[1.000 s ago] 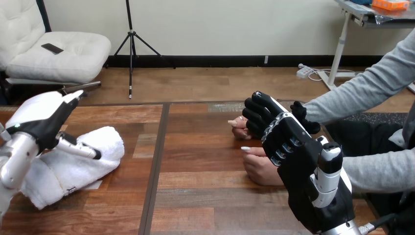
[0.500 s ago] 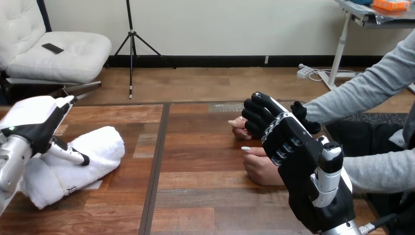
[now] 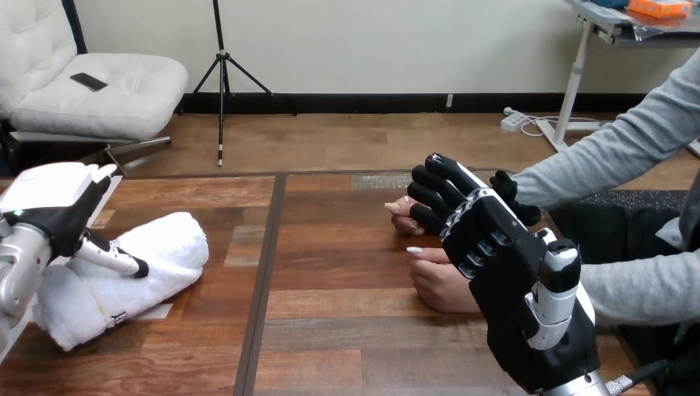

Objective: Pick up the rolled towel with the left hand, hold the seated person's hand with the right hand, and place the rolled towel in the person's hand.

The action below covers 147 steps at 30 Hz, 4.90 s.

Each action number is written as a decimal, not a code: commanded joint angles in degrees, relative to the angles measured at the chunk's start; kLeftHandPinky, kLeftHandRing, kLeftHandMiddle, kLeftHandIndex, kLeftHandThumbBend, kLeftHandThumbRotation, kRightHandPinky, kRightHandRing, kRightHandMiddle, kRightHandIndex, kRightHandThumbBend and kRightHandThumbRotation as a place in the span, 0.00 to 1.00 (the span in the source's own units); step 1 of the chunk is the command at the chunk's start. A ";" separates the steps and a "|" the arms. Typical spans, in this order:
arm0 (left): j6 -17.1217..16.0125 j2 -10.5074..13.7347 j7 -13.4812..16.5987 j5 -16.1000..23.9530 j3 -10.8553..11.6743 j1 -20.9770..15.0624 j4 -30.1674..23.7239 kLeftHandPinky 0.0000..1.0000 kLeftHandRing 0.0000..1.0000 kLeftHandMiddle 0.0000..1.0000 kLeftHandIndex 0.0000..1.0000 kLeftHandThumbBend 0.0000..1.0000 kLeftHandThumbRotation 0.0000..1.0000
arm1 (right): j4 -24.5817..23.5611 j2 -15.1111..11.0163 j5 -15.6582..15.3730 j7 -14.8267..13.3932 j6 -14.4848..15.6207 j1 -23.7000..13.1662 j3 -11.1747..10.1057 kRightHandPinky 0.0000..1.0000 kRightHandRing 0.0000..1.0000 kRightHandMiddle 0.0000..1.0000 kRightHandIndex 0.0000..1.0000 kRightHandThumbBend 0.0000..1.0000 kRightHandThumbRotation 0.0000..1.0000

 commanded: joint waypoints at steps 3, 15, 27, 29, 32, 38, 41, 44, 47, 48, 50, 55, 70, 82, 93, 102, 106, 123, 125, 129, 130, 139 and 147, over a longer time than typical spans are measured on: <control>0.55 1.85 -1.39 -0.10 -1.30 -5.15 0.35 0.96 0.97 0.97 0.95 1.00 0.43 | -1.77 0.22 0.57 -0.08 -1.45 -3.38 -0.66 0.92 0.92 0.90 0.88 1.00 1.00; 0.71 1.78 -3.18 -1.07 -1.79 -5.20 0.00 0.96 0.96 0.95 0.94 1.00 0.46 | -1.57 0.29 0.83 0.22 -1.99 -3.49 -0.73 0.90 0.91 0.89 0.87 1.00 1.00; 1.63 1.22 -8.05 -3.28 -0.64 -5.45 -0.26 0.98 0.96 0.95 0.94 1.00 0.52 | -1.87 0.28 0.58 -0.10 -2.03 -3.29 -0.75 0.87 0.91 0.89 0.87 1.00 1.00; 2.04 1.07 -9.19 -4.18 -0.17 -5.44 -0.50 0.98 0.96 0.95 0.94 1.00 0.51 | -1.93 0.24 0.39 -0.24 -2.04 -3.26 -0.77 0.87 0.91 0.89 0.87 1.00 1.00; 2.63 1.10 -10.73 -4.95 -0.25 -5.42 -1.10 0.96 0.95 0.95 0.93 1.00 0.52 | -2.12 0.09 0.52 -0.18 -1.84 -3.23 -0.77 0.87 0.90 0.89 0.87 1.00 1.00; 5.36 0.79 -16.82 -8.07 0.76 -5.82 -2.23 0.95 0.96 0.96 0.94 1.00 0.52 | -2.21 0.15 0.52 -0.29 -1.88 -3.19 -0.78 0.86 0.90 0.89 0.87 1.00 1.00; 6.39 0.62 -19.48 -9.85 1.39 -5.98 -2.49 0.92 0.98 0.97 0.95 1.00 0.52 | -2.21 0.19 0.51 -0.32 -1.99 -3.18 -0.75 0.86 0.90 0.89 0.87 1.00 1.00; 7.01 0.58 -21.67 -11.22 1.75 -6.06 -2.92 0.90 0.99 0.98 0.96 1.00 0.51 | -2.29 0.17 0.55 -0.39 -1.83 -3.15 -0.75 0.86 0.90 0.89 0.87 1.00 1.00; 7.52 0.70 -23.03 -11.51 1.44 -6.13 -3.35 0.88 0.99 0.98 0.96 1.00 0.51 | -2.41 0.09 0.57 -0.35 -1.82 -3.09 -0.70 0.86 0.90 0.88 0.87 1.00 1.00; 7.70 0.75 -23.64 -11.39 1.20 -6.24 -3.45 0.88 0.98 0.98 0.96 1.00 0.51 | -2.37 0.08 0.61 -0.29 -1.90 -3.10 -0.70 0.86 0.90 0.88 0.87 1.00 1.00; 7.94 0.79 -24.35 -11.26 0.95 -6.34 -3.62 0.87 0.98 0.98 0.96 1.00 0.52 | -2.29 0.07 0.67 -0.21 -2.01 -3.12 -0.70 0.86 0.90 0.88 0.87 1.00 1.00; 9.02 0.71 -27.00 -10.55 0.11 -6.93 -3.88 0.87 0.98 0.98 0.96 1.00 0.54 | -2.30 0.14 0.41 -0.46 -2.09 -3.18 -0.75 0.86 0.90 0.88 0.87 1.00 1.00; 11.49 1.00 -34.16 -7.84 -2.17 -7.90 -7.23 0.91 0.98 0.98 0.97 0.99 0.59 | -3.08 0.00 0.10 -1.42 -1.79 -3.06 -0.79 0.86 0.89 0.87 0.86 1.00 1.00; 10.10 1.42 -35.28 -4.97 -4.24 -8.50 -7.57 0.97 0.98 0.96 0.94 0.99 0.65 | -2.66 -0.20 0.48 -0.98 -2.21 -3.41 -0.85 0.87 0.90 0.88 0.86 1.00 1.00; 11.32 1.01 -36.96 -3.42 -5.36 -9.09 -8.21 0.93 0.92 0.91 0.88 0.99 0.63 | -2.74 0.06 0.37 -1.35 -2.08 -3.24 -0.85 0.87 0.90 0.88 0.86 1.00 1.00; 14.08 0.27 -37.43 -1.74 -5.95 -9.33 -9.29 0.86 0.87 0.88 0.85 0.97 0.56 | -2.66 0.09 0.49 -1.33 -2.18 -3.20 -0.90 0.87 0.90 0.88 0.86 1.00 1.00; 16.07 -0.10 -37.03 -1.66 -5.80 -9.08 -10.24 0.84 0.89 0.90 0.88 0.98 0.50 | -2.59 0.14 0.18 -1.48 -2.50 -3.20 -0.96 0.87 0.90 0.88 0.86 1.00 1.00; 23.71 -0.64 -33.62 2.12 -7.56 -6.75 -16.88 0.70 0.81 0.85 0.85 0.99 0.21 | -2.89 0.07 -0.02 -1.99 -2.81 -2.94 -1.06 0.84 0.89 0.87 0.85 1.00 1.00; 24.56 -0.80 -32.98 2.21 -7.40 -6.42 -17.47 0.66 0.79 0.84 0.80 0.98 0.17 | -2.86 0.02 -0.03 -1.98 -2.98 -2.95 -1.07 0.84 0.89 0.87 0.85 1.00 1.00; 25.50 -0.87 -32.17 1.92 -6.79 -5.62 -18.78 0.60 0.75 0.81 0.70 0.96 0.10 | -2.88 -0.01 0.16 -2.05 -2.88 -2.93 -1.18 0.84 0.89 0.87 0.85 1.00 1.00; 25.64 -0.87 -32.07 1.92 -6.82 -5.53 -18.93 0.60 0.75 0.81 0.68 0.95 0.08 | -2.92 -0.01 0.20 -2.09 -2.78 -2.92 -1.21 0.84 0.89 0.87 0.85 1.00 1.00; 28.14 -0.71 -32.10 1.59 -6.47 -4.23 -22.07 0.54 0.68 0.75 0.61 0.94 0.01 | -2.72 -0.12 0.65 -1.83 -2.65 -3.11 -1.56 0.83 0.88 0.87 0.85 1.00 1.00; 29.82 -0.23 -35.00 2.06 -7.27 -4.08 -24.12 0.48 0.63 0.70 0.60 0.96 0.01 | -2.46 -0.13 1.43 -1.16 -2.60 -3.60 -1.87 0.83 0.88 0.87 0.85 1.00 1.00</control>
